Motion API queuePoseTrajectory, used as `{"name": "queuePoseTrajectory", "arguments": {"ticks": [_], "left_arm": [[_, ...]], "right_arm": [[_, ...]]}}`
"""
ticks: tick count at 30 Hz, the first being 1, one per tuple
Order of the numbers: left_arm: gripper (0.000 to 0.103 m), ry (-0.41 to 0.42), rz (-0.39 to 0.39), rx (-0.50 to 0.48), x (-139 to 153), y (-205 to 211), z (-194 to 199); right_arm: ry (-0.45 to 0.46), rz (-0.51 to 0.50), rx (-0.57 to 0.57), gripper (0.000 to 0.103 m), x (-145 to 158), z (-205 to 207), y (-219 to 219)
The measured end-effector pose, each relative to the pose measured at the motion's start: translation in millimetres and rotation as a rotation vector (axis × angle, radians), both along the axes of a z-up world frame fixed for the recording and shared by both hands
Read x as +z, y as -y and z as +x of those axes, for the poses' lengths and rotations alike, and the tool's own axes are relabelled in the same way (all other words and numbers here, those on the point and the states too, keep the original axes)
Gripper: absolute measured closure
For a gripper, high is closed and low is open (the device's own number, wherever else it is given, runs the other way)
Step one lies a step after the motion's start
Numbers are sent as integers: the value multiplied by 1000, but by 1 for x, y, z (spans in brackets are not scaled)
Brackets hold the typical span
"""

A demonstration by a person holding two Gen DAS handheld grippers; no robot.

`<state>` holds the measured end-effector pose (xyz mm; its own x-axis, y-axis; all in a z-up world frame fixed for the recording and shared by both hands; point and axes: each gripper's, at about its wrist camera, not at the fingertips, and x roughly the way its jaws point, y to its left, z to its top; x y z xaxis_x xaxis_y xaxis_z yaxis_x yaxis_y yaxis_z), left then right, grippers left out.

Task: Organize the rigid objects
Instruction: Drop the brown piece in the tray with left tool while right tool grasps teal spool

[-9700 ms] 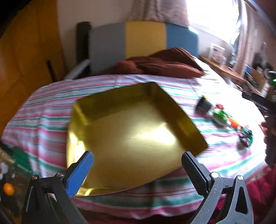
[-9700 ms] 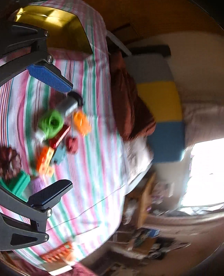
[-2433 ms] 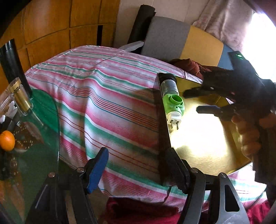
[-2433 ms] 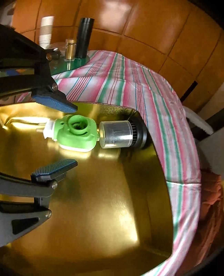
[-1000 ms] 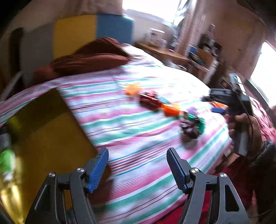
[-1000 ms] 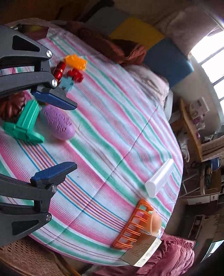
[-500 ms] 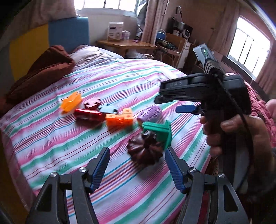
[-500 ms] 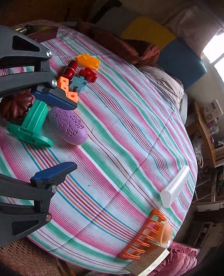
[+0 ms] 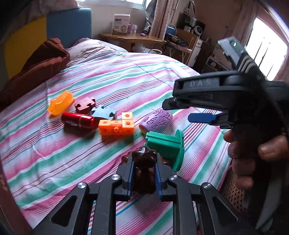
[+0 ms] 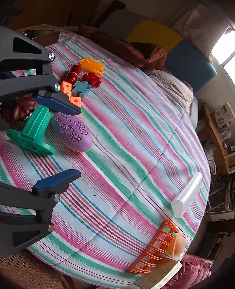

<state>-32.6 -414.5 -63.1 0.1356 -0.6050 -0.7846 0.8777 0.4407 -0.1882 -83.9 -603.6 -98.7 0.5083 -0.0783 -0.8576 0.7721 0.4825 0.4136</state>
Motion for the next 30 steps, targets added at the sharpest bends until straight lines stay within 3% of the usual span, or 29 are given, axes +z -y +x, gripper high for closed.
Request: {"name": "queuePoseTrajectory", "arguments": {"ticks": [9,16,18,22,30], "left_arm": [[83,-22,-1,115,0,-67,17],[83,-27,-18,179,7,-108,22],[83,-20,-22,191,12,-115,22],[83,-16,-50,210,23,-133,21],[83,-7,-101,273,44,-168,23]], "right_arm": [[-73,67,85,40,-15,11,-9],[-72,120,138,40,-22,14,-17],[-42,158,177,38,-23,19,-22],[121,309,302,38,-21,32,-35],[152,207,332,36,-4,35,-41]]}}
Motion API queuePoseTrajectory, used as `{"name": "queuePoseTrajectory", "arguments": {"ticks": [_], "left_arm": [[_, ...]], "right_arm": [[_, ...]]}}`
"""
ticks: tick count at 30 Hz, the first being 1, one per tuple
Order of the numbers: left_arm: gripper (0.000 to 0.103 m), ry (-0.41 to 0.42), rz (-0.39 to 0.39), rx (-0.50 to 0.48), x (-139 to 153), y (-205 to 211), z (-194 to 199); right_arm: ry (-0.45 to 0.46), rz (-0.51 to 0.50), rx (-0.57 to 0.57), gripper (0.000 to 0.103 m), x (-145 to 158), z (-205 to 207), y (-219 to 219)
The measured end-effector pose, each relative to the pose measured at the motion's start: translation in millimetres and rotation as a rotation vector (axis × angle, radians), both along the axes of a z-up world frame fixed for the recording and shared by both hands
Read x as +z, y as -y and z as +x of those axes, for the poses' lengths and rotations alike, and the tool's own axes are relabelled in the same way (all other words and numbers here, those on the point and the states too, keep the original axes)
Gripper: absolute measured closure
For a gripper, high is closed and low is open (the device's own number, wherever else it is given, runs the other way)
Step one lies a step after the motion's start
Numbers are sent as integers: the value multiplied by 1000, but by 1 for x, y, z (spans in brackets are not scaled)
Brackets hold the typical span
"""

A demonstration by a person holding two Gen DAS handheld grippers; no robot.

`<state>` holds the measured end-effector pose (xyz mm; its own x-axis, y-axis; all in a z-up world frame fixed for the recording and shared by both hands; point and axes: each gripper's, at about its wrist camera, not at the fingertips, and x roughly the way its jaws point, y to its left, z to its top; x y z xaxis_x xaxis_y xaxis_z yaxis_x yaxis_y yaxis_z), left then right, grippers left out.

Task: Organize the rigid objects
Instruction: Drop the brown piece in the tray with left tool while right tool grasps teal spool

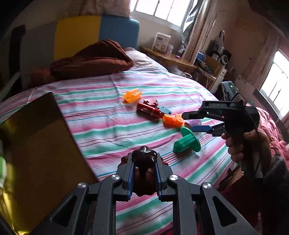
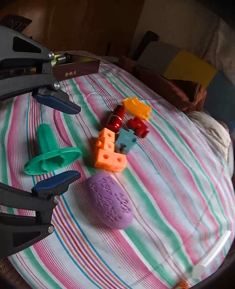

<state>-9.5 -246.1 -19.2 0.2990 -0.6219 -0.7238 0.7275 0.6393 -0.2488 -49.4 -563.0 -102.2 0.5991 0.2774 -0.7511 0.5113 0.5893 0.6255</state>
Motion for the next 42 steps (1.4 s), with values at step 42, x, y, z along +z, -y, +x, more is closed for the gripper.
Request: {"name": "queuePoseTrajectory", "arguments": {"ticks": [42], "left_arm": [[49,-4,170,656,-31,-249,95]], "right_arm": [[-245,-640,389,42,-13,41,-98]]}}
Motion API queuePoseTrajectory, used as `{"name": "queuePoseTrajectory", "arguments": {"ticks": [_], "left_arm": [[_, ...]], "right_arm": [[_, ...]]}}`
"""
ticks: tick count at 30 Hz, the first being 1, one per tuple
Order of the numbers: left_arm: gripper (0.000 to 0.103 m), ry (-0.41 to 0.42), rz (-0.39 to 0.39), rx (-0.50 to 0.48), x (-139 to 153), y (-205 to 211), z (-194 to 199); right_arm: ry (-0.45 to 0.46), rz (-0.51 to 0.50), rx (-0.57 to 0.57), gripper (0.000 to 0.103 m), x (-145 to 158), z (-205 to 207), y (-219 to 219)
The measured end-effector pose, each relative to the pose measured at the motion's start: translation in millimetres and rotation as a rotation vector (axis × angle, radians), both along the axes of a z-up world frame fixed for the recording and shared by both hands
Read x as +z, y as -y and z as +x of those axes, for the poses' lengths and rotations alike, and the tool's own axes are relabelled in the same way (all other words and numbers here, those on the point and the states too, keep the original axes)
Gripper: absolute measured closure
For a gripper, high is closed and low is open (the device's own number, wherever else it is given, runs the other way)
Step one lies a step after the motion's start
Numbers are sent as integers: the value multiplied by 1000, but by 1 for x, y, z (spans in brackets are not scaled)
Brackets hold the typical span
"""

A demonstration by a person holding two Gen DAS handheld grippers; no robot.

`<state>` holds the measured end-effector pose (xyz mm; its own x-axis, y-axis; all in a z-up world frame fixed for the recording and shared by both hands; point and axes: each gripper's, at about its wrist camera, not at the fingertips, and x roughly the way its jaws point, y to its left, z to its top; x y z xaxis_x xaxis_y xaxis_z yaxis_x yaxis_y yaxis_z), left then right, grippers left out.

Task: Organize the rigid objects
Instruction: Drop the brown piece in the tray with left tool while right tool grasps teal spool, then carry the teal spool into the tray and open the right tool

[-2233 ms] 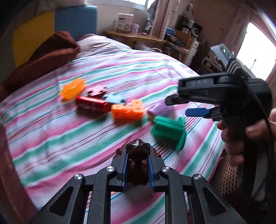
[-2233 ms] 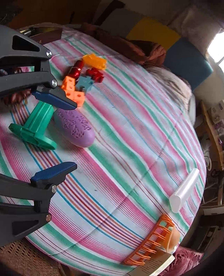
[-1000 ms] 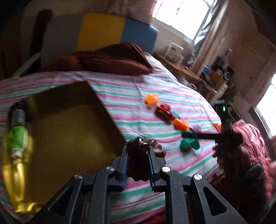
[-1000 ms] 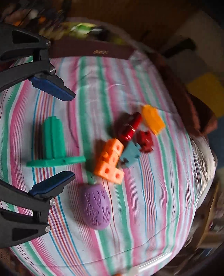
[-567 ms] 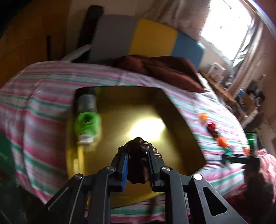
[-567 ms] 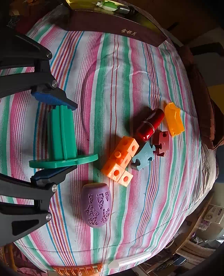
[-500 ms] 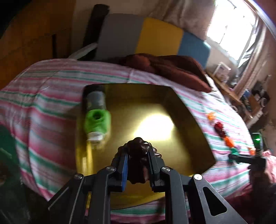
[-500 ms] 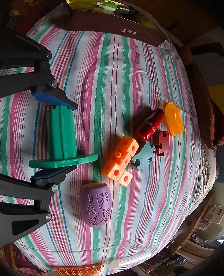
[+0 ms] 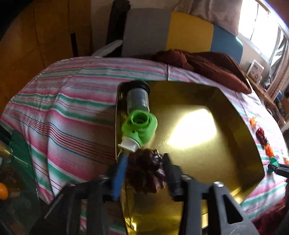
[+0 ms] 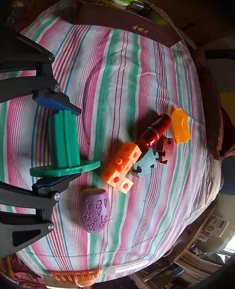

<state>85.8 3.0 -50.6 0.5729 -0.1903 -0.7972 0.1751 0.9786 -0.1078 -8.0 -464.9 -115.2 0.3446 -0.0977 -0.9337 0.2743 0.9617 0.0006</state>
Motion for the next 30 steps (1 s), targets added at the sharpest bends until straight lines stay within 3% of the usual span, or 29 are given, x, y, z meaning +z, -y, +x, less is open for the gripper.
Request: {"name": "queuePoseTrajectory", "arguments": {"ticks": [2,11,17,24,30], "left_arm": [[38,19,-17,13,6,-2,-2],[36,102,-26,45,29,-16,-29],[34,102,-32,105,31,-39,-38],[34,98,-58,170,26,-64,-42],[34,109,-62,200,25,-78,-48]], "right_arm": [[5,-10,-2,42,0,0,-1],[103,-1,-24,42,20,-3,-3],[207,85,-20,42,53,0,-23],[322,155,249,42,107,32,-139],[261,196,502,42,96,66,-269]]}}
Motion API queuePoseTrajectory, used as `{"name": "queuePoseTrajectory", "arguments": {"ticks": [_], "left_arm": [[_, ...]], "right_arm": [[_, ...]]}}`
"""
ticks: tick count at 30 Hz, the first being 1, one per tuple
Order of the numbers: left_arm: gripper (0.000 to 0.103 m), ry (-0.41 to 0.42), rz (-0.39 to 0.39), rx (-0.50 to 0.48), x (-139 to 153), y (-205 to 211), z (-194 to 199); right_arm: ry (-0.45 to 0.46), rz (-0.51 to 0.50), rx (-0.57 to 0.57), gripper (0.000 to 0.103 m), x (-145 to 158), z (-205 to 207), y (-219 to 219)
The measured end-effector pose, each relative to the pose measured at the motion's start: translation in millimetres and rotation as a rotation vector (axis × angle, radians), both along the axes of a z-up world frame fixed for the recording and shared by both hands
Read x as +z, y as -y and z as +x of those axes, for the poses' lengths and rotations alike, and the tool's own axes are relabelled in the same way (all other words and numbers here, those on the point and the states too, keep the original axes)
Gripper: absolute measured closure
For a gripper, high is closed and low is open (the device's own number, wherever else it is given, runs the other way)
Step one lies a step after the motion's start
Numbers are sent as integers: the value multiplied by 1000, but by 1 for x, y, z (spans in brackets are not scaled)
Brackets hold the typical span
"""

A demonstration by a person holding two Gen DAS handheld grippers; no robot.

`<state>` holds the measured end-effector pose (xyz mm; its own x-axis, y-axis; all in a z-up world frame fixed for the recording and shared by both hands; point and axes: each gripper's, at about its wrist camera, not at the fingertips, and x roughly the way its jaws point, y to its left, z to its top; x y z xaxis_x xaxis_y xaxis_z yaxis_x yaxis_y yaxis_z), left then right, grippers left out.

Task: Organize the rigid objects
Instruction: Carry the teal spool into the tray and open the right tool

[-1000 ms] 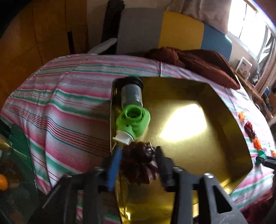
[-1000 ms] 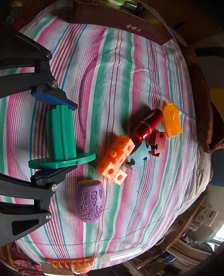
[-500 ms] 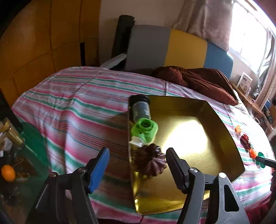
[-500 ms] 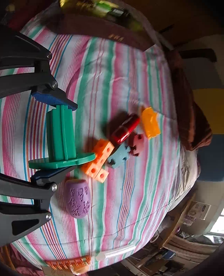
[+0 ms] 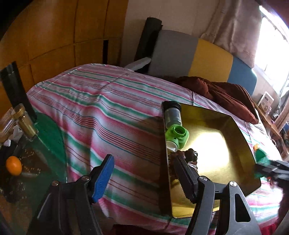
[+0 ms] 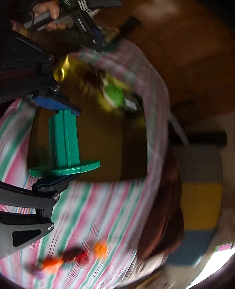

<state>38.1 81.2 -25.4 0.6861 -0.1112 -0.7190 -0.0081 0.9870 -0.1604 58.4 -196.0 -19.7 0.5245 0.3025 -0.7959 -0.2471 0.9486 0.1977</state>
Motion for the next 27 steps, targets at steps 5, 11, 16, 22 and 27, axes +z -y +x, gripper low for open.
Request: {"name": "queuePoseTrajectory", "arguments": {"ticks": [5,11,16,22,27], "left_arm": [[33,-9,-13,20,-5,-12,-2],[31,-25,-34,39,-12,-20,-4],[31,-12,-23,37,-10,-18,-6],[30,10,2,13,-1,-7,-9],[29,44,41,-36,10,9,-14]], "right_arm": [[-105,31,74,42,-31,18,-68],[-218,144,127,41,-58,32,-105],[-216,214,129,30,-57,28,-101],[-160,205,83,30,-41,17,-71],[-59,151,27,30,-20,4,-39]]}}
